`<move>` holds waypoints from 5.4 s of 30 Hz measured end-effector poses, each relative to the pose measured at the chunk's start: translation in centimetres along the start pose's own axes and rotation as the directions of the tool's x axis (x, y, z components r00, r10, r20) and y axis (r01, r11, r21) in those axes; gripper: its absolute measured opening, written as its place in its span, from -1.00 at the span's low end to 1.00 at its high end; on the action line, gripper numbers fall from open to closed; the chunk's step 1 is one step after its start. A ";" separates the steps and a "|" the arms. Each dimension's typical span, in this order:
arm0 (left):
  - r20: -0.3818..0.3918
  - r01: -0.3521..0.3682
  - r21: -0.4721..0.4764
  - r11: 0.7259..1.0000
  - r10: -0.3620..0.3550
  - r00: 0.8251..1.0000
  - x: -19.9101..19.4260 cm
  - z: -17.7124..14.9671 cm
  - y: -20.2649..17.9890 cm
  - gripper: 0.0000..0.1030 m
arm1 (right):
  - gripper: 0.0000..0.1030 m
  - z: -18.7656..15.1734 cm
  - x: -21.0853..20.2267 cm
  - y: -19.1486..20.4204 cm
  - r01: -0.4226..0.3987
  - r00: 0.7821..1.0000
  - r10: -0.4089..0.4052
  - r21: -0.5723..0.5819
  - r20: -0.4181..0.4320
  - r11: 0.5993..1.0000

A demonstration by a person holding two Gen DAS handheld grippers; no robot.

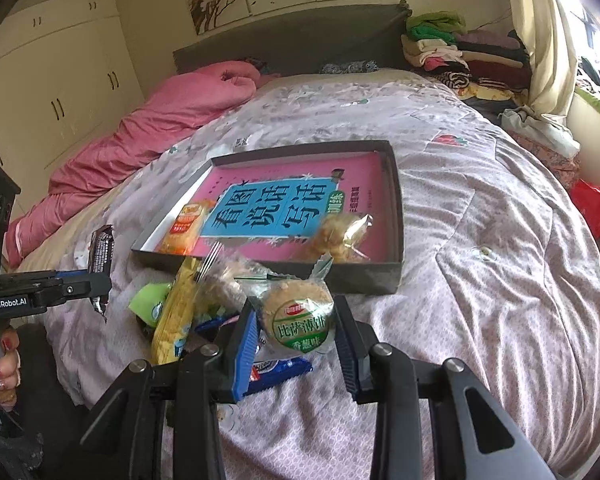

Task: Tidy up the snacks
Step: 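Lift the Snickers bar with the left gripper while the right gripper grasps the green-labelled bun, then carry the Snickers bar and the bun over the tray and lower them onto the book, then open both grippers and move them back toward the remaining snack pile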

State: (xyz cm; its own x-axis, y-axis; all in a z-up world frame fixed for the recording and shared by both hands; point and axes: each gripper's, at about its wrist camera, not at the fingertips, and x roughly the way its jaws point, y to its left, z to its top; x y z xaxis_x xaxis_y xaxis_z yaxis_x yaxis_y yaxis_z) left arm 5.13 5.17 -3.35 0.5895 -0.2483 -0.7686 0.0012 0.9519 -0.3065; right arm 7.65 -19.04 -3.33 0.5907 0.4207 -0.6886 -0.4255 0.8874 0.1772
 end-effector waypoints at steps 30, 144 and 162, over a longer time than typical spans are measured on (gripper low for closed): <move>0.069 -0.003 -0.013 1.000 0.004 0.998 3.3 5.9 -0.6 -0.44 | -0.29 4.1 1.0 -2.6 0.066 0.991 -0.073 0.072 0.112 0.995; -0.022 0.032 -0.023 0.999 -0.033 0.999 8.0 7.4 -1.0 0.15 | -0.01 4.3 5.6 -3.0 0.082 0.996 -0.087 0.102 0.038 0.991; 0.038 0.005 0.001 1.000 -0.005 0.999 3.7 6.9 -0.4 0.35 | 0.27 4.3 2.9 -0.6 0.023 0.995 -0.026 0.029 0.099 0.999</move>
State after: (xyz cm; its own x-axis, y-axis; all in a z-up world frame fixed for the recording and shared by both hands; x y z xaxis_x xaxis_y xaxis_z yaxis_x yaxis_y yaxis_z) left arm 12.90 5.14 -2.15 0.6201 -0.2464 -0.7448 0.0052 0.9507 -0.3101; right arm 12.60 -17.50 -2.40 0.6666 0.4143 -0.6197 -0.3917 0.9020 0.1816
